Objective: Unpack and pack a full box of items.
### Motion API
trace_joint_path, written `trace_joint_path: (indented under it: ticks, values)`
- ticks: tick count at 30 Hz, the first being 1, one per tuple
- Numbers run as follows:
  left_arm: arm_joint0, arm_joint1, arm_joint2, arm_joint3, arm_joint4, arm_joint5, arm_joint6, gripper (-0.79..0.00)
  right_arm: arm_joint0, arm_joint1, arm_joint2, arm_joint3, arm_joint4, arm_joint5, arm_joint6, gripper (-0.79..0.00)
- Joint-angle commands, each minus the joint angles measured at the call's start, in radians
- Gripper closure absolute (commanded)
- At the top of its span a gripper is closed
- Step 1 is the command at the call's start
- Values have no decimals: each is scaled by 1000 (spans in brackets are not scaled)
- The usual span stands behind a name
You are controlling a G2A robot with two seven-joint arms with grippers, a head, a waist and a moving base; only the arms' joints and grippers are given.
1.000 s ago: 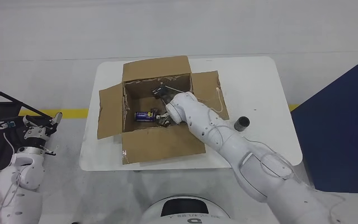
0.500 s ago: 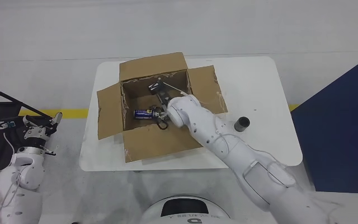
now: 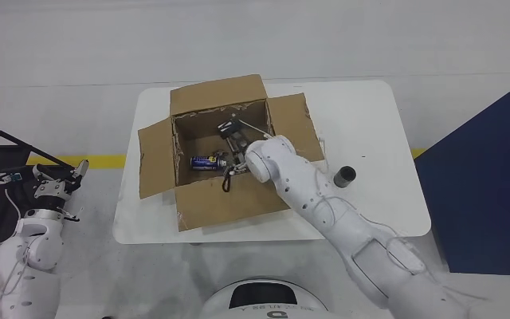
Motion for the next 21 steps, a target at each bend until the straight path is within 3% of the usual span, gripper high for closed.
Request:
trace_joint_path:
  ticks: [1, 6, 21]
  values:
    - [0, 0, 0, 0, 0, 0, 0, -785, 29, -14, -18, 48, 18, -8, 2, -129]
    - [0, 0, 0, 0, 0, 0, 0, -785, 85, -50, -54, 152, 62, -21, -11, -163]
    - [0, 0, 0, 0, 0, 0, 0, -785, 199, -162, -146, 431, 116, 21, -81, -139]
